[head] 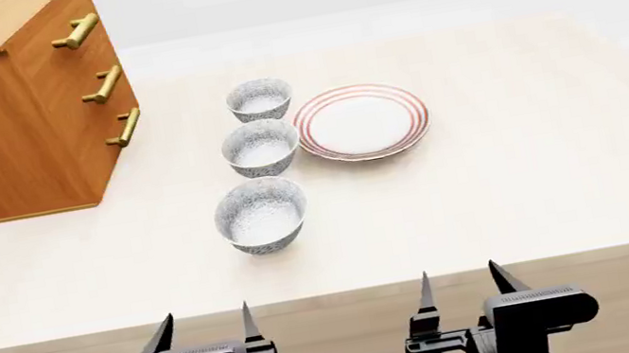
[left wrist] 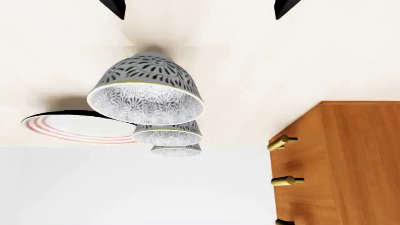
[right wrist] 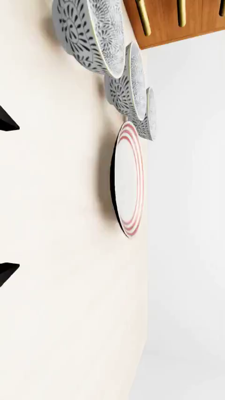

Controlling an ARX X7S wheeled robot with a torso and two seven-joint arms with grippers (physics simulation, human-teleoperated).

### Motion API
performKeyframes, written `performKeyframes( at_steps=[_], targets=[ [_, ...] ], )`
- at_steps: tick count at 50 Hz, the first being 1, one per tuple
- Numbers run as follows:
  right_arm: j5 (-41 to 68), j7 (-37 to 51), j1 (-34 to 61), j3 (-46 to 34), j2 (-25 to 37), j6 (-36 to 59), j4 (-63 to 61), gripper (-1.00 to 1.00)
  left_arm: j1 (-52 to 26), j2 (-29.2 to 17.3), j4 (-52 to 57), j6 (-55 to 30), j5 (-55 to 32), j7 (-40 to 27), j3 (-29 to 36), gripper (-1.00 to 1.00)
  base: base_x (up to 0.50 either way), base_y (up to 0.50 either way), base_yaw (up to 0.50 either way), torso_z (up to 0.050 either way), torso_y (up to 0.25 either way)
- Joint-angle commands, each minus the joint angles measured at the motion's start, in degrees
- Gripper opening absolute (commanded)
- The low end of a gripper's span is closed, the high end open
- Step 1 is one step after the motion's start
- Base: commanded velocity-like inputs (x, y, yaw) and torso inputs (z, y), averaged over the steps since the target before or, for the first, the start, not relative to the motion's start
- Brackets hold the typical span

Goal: Stack the bowl in the middle on the bowl at the back.

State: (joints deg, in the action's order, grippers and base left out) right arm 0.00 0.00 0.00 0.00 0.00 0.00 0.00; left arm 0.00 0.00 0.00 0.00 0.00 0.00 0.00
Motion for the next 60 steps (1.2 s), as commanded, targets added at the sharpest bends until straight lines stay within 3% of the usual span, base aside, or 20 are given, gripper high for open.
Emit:
performKeyframes(
  at_steps=[1, 25, 41, 47, 60],
  targets=[
    [0.99, 1.16, -0.08, -1.12, 0.85, 0.04, -0.33, 1.00, -0.12, -0.87, -0.08, -0.09, -0.82, -1.26, 1.00, 1.00, 0.00, 0.00, 0.00, 0.000, 0.000],
    [2.95, 5.90, -0.53, -4.55, 4.09, -0.70, -2.25, 1.00, -0.42, -4.08, 0.22, 2.09, -4.60, -4.41, 4.64, 1.00, 0.00, 0.00, 0.00, 0.000, 0.000],
    [3.37, 7.23, 0.34, -6.51, 4.98, 1.57, -2.07, 1.00, -0.52, -5.30, 0.29, 1.93, -5.91, -5.37, 5.40, 1.00, 0.00, 0.37, 0.00, 0.000, 0.000],
    [3.63, 7.92, 1.07, -6.79, 5.87, 5.84, -5.71, 1.00, -2.04, -7.00, 1.91, -1.47, -5.06, -4.77, 7.02, 1.00, 0.00, 0.00, 0.00, 0.000, 0.000],
    [6.98, 6.79, 6.94, -5.47, 9.72, 23.81, -19.44, 1.00, -10.87, -11.32, 12.76, -20.20, -6.28, 0.15, 10.50, 1.00, 0.00, 0.00, 0.00, 0.000, 0.000]
  ],
)
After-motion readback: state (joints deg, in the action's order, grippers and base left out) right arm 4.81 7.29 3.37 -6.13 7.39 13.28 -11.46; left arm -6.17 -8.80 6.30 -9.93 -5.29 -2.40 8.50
